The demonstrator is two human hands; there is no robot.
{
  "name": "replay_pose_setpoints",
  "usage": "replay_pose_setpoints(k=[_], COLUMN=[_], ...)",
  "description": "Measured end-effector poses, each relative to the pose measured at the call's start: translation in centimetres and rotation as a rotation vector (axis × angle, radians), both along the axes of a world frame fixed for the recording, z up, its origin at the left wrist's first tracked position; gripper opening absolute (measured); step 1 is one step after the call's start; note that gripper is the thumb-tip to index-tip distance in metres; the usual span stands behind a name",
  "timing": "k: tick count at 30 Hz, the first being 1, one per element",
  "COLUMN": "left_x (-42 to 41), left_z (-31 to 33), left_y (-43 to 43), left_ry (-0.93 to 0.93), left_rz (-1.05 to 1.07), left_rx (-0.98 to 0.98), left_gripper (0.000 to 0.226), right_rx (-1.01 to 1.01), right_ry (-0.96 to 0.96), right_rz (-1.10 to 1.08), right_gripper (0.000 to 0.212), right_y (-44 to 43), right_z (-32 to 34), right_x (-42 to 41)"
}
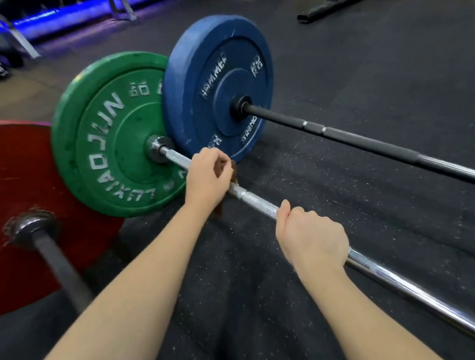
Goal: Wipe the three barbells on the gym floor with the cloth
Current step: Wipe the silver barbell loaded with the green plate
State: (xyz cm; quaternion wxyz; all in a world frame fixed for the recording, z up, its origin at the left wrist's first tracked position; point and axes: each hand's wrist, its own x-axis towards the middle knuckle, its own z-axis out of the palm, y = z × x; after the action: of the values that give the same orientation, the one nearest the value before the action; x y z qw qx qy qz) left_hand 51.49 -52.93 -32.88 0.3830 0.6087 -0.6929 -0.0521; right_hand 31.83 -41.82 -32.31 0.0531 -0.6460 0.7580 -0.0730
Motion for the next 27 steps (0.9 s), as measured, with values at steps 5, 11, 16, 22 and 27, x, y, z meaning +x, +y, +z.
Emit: replay_pose_setpoints(k=[5,11,16,22,27], left_x=[-1.0,2.3,5.6,5.3,3.9], left_z=[-1.6,-1.2,-0.7,-0.4,-0.5], left_y=[3.2,-0.7,-4.1,-5.3,-1.9], left_ry=[0.082,0.007,-0.024,0.060,0.131], left_rz=[-0.111,-0.103,0.055,0.208,0.056], left_rx=[-0.123,-0.099,-0.050,0.026,-0.052], left_gripper=[0.009,0.009,0.008,0.007,0.006], right_rx=[-0.020,-0.011,-0.045,-0.005,-0.027], right_ry=[0.029,0.068,0.083,0.089,0.105], right_rz=[-0.017,0.012,0.017,0.014,0.013], right_gripper=[0.059,0.055,0.055,0.059,0.058], right_y=[0.2,0.2,0.1,-0.2,0.0], right_z=[0.3,-0.4,-0.5,-0.6,-0.4], right_x=[0.1,-0.2,-0.2,-0.2,-0.1])
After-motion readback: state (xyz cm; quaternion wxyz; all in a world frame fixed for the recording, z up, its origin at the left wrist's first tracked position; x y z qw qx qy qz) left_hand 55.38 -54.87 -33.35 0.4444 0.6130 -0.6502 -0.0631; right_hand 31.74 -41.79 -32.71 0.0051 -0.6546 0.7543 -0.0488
